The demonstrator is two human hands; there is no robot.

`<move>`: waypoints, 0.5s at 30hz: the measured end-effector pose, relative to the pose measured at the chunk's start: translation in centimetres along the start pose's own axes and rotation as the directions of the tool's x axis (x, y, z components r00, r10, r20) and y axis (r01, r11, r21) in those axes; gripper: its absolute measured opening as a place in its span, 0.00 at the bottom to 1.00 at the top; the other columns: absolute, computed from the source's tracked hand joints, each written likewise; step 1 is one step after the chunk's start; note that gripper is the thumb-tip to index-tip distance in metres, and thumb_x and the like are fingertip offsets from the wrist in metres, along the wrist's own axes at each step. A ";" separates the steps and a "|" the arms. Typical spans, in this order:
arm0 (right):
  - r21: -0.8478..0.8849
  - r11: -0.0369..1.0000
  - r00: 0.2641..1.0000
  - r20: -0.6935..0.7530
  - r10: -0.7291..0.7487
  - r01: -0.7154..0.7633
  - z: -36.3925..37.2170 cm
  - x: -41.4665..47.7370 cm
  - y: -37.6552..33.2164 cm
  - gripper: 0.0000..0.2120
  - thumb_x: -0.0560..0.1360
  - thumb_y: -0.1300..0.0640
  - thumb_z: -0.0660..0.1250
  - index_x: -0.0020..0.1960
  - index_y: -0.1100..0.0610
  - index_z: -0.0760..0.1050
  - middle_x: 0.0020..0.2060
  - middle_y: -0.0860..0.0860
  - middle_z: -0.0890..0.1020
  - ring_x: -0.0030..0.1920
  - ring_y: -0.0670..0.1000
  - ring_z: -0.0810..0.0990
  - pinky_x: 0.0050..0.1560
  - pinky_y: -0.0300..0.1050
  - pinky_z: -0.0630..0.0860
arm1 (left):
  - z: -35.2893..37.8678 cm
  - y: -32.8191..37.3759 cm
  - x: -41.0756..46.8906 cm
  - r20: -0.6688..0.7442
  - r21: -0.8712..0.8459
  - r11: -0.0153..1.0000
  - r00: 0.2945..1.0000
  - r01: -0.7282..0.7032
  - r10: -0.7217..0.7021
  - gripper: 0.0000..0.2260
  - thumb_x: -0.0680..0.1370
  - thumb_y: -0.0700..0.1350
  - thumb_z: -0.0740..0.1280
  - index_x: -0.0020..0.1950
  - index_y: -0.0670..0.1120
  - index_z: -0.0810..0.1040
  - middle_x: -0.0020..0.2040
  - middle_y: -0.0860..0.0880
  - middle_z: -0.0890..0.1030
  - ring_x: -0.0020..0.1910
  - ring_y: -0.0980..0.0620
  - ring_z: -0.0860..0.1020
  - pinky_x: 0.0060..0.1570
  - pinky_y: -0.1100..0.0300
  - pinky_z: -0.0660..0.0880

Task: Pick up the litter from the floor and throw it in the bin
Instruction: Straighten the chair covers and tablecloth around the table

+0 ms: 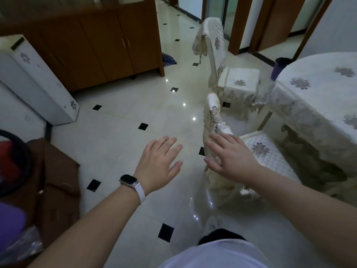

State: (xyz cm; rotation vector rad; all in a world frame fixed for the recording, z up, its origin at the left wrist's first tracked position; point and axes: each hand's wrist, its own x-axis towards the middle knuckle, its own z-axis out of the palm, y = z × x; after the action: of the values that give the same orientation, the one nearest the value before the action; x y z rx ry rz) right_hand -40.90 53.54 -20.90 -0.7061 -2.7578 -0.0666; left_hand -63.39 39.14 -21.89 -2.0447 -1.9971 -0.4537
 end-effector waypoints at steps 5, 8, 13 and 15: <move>0.001 1.000 1.000 0.019 0.008 -0.008 2.7 3.7 2.6 0.25 0.78 0.39 0.57 0.66 0.54 0.76 0.64 0.54 0.78 0.64 0.57 0.74 0.65 0.53 0.67 | 2.6 -3.2 3.4 0.008 -0.010 1.000 1.000 0.000 0.000 0.20 0.78 0.55 0.62 0.65 0.46 0.78 0.67 0.45 0.77 0.68 0.44 0.72 0.67 0.46 0.65; 0.006 0.999 0.999 0.020 0.042 -0.042 4.8 6.5 5.3 0.25 0.78 0.39 0.57 0.65 0.54 0.76 0.63 0.54 0.78 0.64 0.57 0.75 0.63 0.54 0.69 | 4.5 -5.4 7.4 0.015 -0.023 1.000 1.000 0.008 -0.007 0.20 0.78 0.55 0.63 0.65 0.46 0.78 0.67 0.44 0.77 0.68 0.43 0.72 0.66 0.45 0.67; 0.066 0.990 0.992 0.036 0.120 -0.122 7.7 12.7 9.4 0.25 0.77 0.39 0.58 0.64 0.55 0.76 0.62 0.55 0.79 0.63 0.58 0.76 0.62 0.54 0.72 | 7.5 -8.9 14.1 0.092 -0.070 0.995 0.994 0.067 -0.060 0.21 0.79 0.56 0.61 0.67 0.47 0.77 0.69 0.45 0.76 0.69 0.43 0.71 0.68 0.46 0.63; 0.091 0.987 0.991 0.017 0.135 -0.136 8.5 15.1 11.1 0.25 0.76 0.40 0.59 0.63 0.55 0.77 0.62 0.55 0.79 0.62 0.58 0.76 0.61 0.54 0.71 | 8.5 -10.0 16.8 0.129 -0.066 0.997 0.991 0.033 -0.024 0.21 0.79 0.56 0.60 0.67 0.47 0.76 0.69 0.45 0.75 0.69 0.43 0.71 0.68 0.46 0.64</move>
State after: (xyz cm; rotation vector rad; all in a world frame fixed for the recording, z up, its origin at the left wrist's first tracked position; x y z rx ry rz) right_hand -50.50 71.25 -24.97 -0.8681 -2.6948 0.0920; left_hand -72.71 58.27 -23.60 -2.1383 -2.1143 -0.4104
